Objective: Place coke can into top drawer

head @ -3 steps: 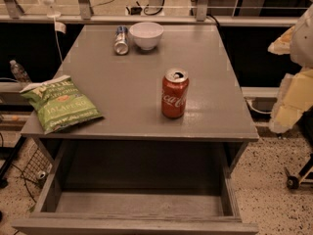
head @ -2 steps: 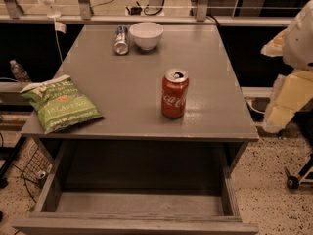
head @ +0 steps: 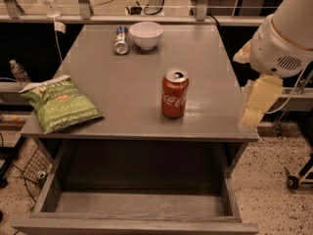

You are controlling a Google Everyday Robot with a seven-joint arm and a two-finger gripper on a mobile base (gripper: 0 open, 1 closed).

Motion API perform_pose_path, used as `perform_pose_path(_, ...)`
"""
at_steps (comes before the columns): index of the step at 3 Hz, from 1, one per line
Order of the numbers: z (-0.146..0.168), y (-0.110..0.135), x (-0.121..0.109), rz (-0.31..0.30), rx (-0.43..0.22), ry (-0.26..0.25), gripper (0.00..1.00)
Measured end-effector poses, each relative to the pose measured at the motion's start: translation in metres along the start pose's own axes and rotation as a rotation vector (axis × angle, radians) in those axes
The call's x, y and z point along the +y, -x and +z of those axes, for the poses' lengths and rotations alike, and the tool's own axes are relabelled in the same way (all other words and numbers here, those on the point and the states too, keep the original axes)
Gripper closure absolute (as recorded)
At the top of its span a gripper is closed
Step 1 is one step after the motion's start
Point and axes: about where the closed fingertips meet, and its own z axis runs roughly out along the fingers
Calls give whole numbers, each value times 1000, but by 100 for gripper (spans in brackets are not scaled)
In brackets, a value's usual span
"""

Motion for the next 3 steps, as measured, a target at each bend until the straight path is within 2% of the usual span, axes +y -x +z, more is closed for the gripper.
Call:
perform_pose_path(2,5,0,-5,16,-23,-14,0)
perform_pose_path(3,24,5,-31,44,-109,-34,0)
